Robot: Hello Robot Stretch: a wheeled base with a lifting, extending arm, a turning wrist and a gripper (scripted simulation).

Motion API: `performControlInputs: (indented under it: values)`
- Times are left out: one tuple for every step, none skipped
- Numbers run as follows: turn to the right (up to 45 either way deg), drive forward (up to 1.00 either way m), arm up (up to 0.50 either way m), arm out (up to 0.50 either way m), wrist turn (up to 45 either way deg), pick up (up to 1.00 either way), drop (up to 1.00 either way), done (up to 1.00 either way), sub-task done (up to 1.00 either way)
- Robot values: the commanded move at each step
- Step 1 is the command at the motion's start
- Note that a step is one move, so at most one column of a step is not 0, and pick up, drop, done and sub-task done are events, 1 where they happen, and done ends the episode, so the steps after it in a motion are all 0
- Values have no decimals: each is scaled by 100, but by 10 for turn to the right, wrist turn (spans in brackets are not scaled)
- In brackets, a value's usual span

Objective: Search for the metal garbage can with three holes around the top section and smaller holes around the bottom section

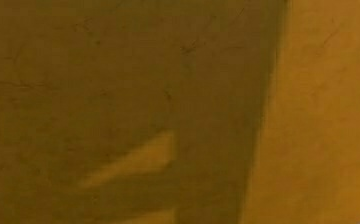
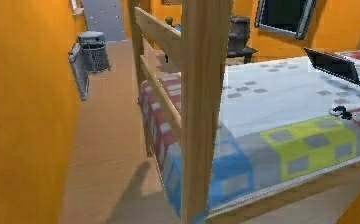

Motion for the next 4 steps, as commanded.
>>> performControlInputs:
  values:
    - [450,0,0,0,0,0,0,0,0]
    - [150,0,0,0,0,0,0,0,0]
    - [0,25,0,0,0,0,0,0,0]
    - [90,0,0,0,0,0,0,0,0]
